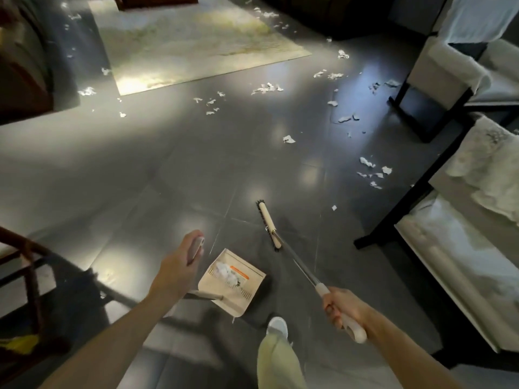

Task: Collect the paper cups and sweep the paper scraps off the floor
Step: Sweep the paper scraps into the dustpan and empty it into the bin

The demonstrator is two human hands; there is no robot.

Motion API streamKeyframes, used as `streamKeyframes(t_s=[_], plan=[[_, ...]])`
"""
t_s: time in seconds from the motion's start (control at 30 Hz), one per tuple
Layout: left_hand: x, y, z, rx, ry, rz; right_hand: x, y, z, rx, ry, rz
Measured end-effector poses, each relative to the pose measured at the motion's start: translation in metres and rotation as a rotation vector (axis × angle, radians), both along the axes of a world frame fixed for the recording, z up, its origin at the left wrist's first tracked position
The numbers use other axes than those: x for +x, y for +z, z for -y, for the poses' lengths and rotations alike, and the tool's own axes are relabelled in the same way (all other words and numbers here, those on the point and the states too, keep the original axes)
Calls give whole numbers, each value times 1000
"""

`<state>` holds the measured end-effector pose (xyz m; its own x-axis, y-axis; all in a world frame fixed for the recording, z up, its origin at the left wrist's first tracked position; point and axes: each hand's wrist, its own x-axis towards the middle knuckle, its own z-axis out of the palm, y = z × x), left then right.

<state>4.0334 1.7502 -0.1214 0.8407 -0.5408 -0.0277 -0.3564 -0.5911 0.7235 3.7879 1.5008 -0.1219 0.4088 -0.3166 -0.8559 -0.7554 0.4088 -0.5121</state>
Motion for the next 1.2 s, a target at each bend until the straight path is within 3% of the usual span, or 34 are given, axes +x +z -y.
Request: streamKeyframes(t_s=[0.33,0.5,0.97,1.2], plan=[[81,6,82,22,67,20,112,-7,108,-54,132,-31],[107,7,104,-17,110,-91,149,-8,124,-20,87,-6],[175,-16,148,77,-195,-94,196,-22,122,-14,-43,-42],[212,-30,195,113,-294,-43,225,-10,123,-29,34,-95]])
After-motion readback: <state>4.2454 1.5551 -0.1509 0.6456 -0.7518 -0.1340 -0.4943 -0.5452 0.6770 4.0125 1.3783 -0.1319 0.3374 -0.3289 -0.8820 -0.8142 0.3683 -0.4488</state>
